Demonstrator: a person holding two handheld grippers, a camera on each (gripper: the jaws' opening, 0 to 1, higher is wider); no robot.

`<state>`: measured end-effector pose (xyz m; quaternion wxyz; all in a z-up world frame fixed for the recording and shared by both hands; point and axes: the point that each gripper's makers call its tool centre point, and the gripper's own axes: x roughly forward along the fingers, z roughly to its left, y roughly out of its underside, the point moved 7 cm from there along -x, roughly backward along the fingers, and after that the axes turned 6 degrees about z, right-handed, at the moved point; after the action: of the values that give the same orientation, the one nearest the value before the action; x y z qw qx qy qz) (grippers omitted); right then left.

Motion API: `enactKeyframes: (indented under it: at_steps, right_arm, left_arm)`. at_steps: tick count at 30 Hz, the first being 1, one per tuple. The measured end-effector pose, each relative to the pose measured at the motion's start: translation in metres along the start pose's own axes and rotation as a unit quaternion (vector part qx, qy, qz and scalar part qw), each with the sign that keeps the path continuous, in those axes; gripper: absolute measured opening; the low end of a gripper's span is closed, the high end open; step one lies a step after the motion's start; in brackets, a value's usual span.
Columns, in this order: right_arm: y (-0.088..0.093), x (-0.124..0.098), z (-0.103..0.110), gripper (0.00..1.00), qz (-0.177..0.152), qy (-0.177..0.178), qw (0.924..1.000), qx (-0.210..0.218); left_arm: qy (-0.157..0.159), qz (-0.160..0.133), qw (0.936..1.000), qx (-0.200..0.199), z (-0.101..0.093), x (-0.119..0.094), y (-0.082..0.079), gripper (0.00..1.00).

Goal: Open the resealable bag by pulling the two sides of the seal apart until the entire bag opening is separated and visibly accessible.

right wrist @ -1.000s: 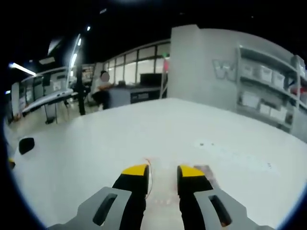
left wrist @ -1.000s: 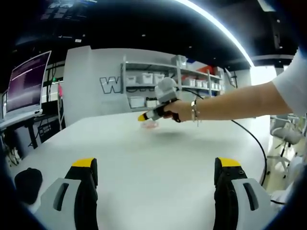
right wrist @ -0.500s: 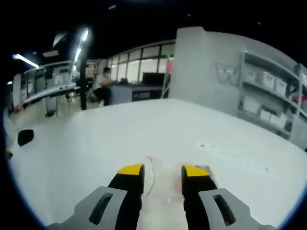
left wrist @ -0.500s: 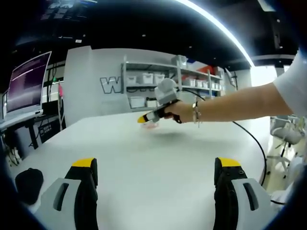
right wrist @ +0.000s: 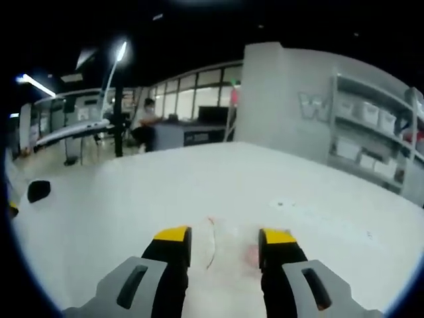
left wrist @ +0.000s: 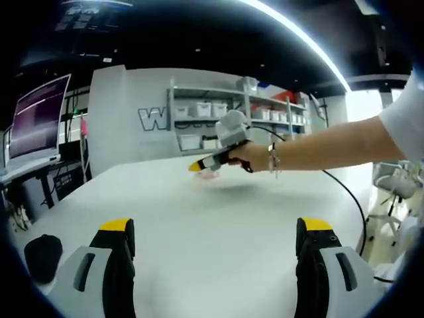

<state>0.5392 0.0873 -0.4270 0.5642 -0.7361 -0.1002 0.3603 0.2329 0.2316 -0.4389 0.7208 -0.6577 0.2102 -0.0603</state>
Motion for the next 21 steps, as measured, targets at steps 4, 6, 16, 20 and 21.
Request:
enactKeyframes:
  at_steps: [4,6,16,20,21]
  right_arm:
    - [0.001,0.001,0.001,0.45,0.000,-0.002,1.0000,0.002]
    - [0.002,0.001,0.002,0.47,0.000,-0.004,1.0000,0.004]
    - [0.007,-0.010,0.007,0.59,-0.007,-0.006,0.9999,0.011]
    - [0.006,-0.017,0.009,0.67,-0.015,0.006,0.9999,0.003]
    - [0.005,-0.019,0.009,0.69,-0.018,0.008,0.9998,0.003]
  left_arm:
    - [0.000,0.000,1.0000,0.002,-0.001,-0.001,-0.001,1.00]
    - [-0.001,0.000,1.0000,0.002,-0.001,-0.001,-0.001,1.00]
    - [-0.008,-0.002,1.0000,0.003,0.000,-0.006,-0.003,1.00]
    - [-0.009,-0.002,1.0000,0.004,-0.001,-0.007,-0.003,1.00]
    - [-0.009,-0.002,0.9999,0.005,-0.001,-0.008,-0.004,1.00]
